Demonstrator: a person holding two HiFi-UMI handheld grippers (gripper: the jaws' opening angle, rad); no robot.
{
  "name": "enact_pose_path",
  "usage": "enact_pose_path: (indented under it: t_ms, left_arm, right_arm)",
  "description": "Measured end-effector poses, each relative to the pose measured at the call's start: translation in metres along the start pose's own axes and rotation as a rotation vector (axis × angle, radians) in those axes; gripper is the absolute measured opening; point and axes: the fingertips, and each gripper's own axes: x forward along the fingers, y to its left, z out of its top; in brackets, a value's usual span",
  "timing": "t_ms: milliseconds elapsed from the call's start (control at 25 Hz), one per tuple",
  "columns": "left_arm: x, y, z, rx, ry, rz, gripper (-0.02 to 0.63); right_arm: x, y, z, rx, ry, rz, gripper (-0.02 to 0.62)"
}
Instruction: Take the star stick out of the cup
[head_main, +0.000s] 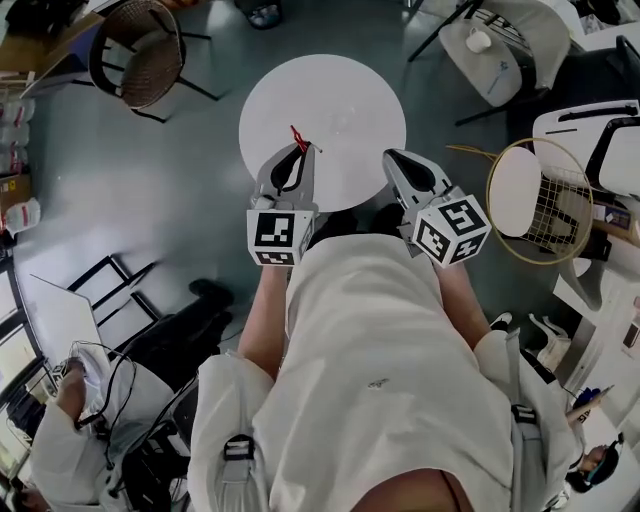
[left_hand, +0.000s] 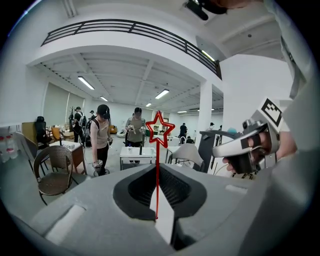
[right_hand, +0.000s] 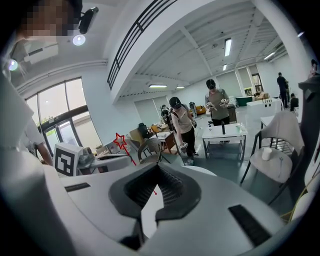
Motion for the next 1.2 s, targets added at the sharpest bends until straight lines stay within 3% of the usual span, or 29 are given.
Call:
enact_pose_path:
  t_ms: [240,640,920,1200]
  left_arm:
    - [-0.017,-0.007,0.002,-0.021,-0.020,0.025,0.023]
    - [-0.033,-0.072,-0.011,-0.044,-0.009,0.045,0.023]
    - [-0.041,-0.136,-0.028,-0.104,0.003,0.036,0.023]
    - [-0.076,-0.198,-0.057,-0.083,0.036,0.052,0.023]
  right_arm:
    - [-0.010,0.010,0.000,-0.026,-0.001,0.041,0.006]
    - [-0.082,-0.001,-0.023,-0.049,0.018,0.064,0.006]
    - [-0.151,-0.025,-0.059,0.000,0.014,0.028,0.006]
    - [-0.202,-0.025,-0.111,0.022,0.045,0.053,0.006]
